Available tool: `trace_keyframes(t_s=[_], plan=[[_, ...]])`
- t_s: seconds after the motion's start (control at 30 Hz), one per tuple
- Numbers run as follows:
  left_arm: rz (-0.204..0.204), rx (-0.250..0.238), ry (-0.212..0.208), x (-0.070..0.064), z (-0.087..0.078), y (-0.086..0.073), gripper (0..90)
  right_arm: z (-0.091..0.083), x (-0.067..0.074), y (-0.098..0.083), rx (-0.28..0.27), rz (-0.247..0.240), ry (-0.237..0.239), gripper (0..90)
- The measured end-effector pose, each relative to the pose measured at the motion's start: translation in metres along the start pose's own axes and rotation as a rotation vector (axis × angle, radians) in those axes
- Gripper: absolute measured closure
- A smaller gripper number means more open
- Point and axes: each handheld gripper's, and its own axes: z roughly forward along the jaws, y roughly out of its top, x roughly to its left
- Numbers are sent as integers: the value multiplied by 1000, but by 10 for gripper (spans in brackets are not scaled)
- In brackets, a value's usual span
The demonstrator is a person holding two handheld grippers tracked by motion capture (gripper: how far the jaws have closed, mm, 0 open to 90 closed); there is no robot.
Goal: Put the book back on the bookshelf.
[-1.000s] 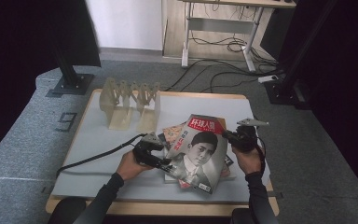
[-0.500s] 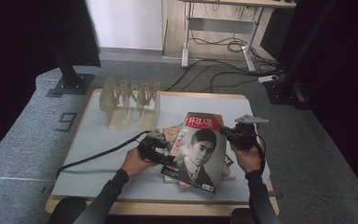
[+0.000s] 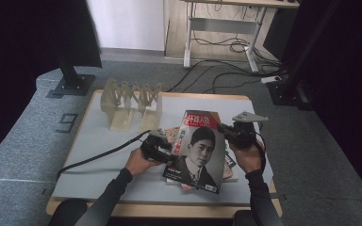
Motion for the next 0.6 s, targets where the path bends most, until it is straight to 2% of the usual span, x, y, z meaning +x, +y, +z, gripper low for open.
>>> trace_keyframes(t_s=[0.2, 0.33, 0.43, 0.6], plan=[[-5, -9, -18, 1, -1, 2, 276, -2, 8, 7, -15, -18, 15, 860], [24, 0, -11, -4, 0, 6, 265, -3, 13, 12, -24, -28, 28, 859], [29, 4, -31, -6, 1, 9, 288, -3, 16, 14, -26, -34, 35, 859], [30, 8, -17, -7, 0, 9, 331, -4, 16, 14, -29, -26, 54, 859]])
